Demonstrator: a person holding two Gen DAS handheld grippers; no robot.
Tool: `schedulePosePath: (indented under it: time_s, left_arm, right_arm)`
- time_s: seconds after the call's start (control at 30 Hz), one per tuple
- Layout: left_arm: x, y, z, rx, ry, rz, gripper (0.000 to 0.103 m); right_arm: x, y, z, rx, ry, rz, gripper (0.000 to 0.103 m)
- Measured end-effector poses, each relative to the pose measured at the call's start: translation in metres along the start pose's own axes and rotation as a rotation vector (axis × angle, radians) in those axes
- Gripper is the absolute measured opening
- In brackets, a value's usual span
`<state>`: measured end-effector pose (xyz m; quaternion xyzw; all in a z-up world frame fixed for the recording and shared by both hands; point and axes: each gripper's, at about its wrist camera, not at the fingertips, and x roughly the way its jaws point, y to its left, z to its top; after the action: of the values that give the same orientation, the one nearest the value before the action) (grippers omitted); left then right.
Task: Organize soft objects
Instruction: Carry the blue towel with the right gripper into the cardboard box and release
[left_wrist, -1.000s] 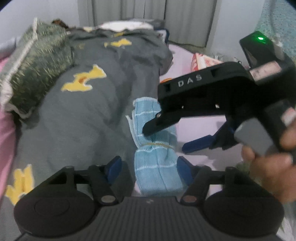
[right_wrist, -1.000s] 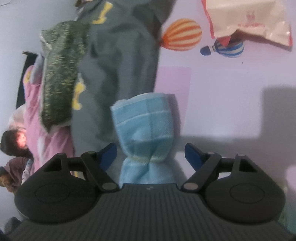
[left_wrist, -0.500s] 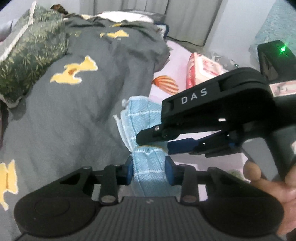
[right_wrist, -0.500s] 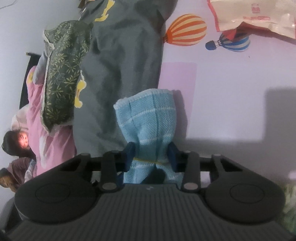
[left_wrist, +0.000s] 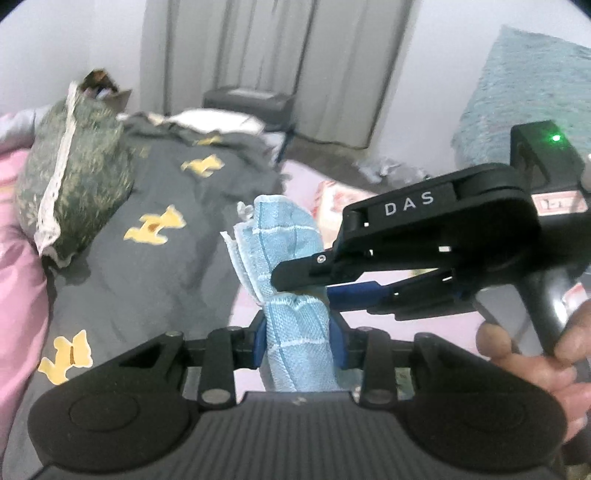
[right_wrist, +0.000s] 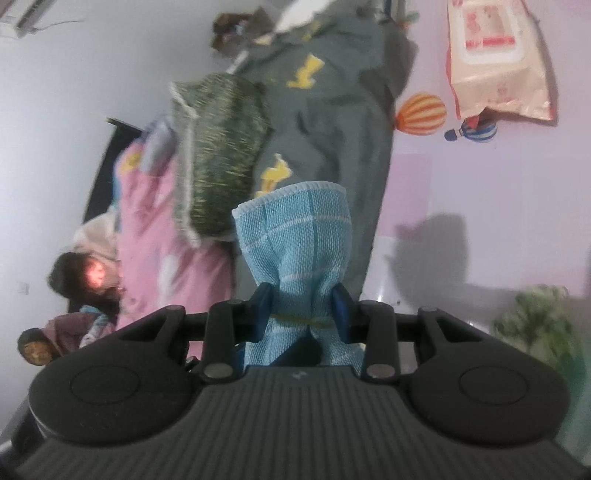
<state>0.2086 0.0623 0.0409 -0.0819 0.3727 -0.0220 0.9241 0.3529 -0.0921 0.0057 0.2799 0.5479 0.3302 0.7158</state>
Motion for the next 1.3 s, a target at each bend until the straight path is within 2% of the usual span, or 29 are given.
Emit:
schedulePosePath:
  time_s: [0.13, 0.33, 0.63, 0.9, 1.07, 1.23, 1.3]
  left_arm:
    - [-0.028, -0.029, -0.008, 0.043, -0.033, -0.069, 0.035]
    - [-0.054, -0.084, -0.029, 0.122, -0.041, -0.187, 0.035]
    - [-0.059, -0.186, -0.066, 0.269, 0.018, -0.362, 0.037]
    - [-0.046, -0.276, -0.099, 0.372, 0.098, -0.515, 0.048]
    - [-0.033, -0.299, -0.11, 0.401, 0.135, -0.541, 0.05]
    - [-0.029, -0.292, -0.106, 0.405, 0.135, -0.502, 0.056]
    - [-0.029, -0.279, -0.105, 0.398, 0.136, -0.471, 0.057]
  right_arm:
    - [-0.047, -0.001, -0.02, -0.004, -0.048, 0.029, 0.033]
    - [-0.13, -0.025, -0.066, 0.001, -0.148, 0.045, 0.033]
    - [-0.241, -0.087, -0.146, 0.063, -0.303, -0.017, 0.032]
    - [-0.348, -0.16, -0.212, 0.174, -0.458, -0.1, 0.03]
    - [-0.393, -0.202, -0.245, 0.241, -0.535, -0.188, 0.028]
    - [-0.413, -0.234, -0.254, 0.272, -0.562, -0.343, 0.028]
    - [-0.411, -0.245, -0.251, 0.261, -0.547, -0.44, 0.028]
